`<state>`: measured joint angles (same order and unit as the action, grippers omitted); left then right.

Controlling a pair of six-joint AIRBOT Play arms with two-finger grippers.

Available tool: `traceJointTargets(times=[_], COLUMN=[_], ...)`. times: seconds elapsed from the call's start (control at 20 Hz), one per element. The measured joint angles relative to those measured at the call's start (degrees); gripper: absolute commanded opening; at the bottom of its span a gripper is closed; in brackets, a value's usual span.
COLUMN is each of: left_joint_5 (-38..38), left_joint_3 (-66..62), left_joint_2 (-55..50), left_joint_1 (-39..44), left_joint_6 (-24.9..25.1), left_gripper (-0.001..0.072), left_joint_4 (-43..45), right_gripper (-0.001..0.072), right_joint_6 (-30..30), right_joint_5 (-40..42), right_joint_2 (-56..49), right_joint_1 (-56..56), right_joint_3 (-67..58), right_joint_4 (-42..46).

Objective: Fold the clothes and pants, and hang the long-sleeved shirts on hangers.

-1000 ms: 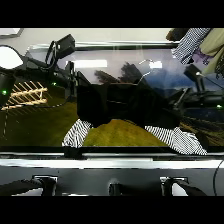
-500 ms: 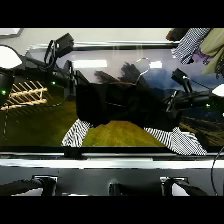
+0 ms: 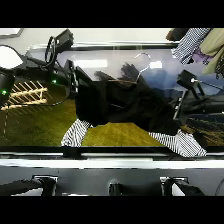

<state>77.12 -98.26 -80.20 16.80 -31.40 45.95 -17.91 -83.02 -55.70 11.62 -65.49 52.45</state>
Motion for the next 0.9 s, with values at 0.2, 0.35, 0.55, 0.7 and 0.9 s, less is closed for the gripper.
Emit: traceJointTargets(times=[0.2, 0.35, 0.55, 0.7, 0.9], left_joint_5=[-4.9, -13.2, -23.4, -25.7, -24.1], left_joint_3=[0.0, 0.0, 0.0, 0.0, 0.0], left_joint_2=[0.0, 0.0, 0.1, 0.2, 0.5], left_joint_1=[0.0, 0.0, -0.8, -1.5, -1.8], left_joint_6=[-4.9, -14.7, -31.1, -42.0, -48.7], left_gripper=[0.0720, 0.0720, 0.0720, 0.0719, 0.0719], left_joint_4=[0.0, 0.0, 0.0, 0.0, 0.0], right_gripper=[0.0029, 0.0029, 0.0030, 0.0029, 0.0031], right_joint_6=[-4.7, -8.0, -20.1, -37.5, -57.8], right_joint_5=[1.8, 2.6, 5.0, 7.5, 9.5], right_joint_2=[8.4, 14.1, 20.6, 24.5, 27.6], right_joint_1=[0.0, 0.0, 0.0, 0.0, 0.0], right_joint_3=[0.0, 0.0, 0.0, 0.0, -2.1], right_joint_4=[6.8, 10.5, 17.3, 28.2, 43.4])
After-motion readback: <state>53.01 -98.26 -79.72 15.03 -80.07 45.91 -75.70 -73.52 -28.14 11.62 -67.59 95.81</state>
